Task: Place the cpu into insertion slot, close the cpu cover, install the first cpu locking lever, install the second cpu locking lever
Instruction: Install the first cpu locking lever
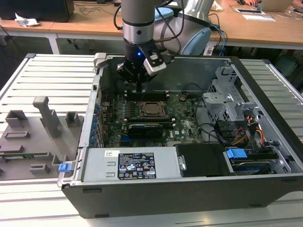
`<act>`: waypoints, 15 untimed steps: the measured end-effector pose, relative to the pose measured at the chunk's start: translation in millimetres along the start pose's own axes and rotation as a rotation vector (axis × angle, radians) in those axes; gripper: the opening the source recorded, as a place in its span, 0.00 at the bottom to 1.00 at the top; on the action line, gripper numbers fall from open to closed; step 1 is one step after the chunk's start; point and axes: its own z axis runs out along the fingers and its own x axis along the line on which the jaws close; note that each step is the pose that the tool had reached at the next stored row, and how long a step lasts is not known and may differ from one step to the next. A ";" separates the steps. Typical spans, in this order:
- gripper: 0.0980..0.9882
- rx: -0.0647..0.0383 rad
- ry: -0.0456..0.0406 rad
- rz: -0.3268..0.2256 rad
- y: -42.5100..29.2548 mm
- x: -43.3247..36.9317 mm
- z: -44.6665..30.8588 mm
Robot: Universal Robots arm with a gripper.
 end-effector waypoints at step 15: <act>0.01 -0.042 -0.0005 0.001 -5.2 -7.3 4.0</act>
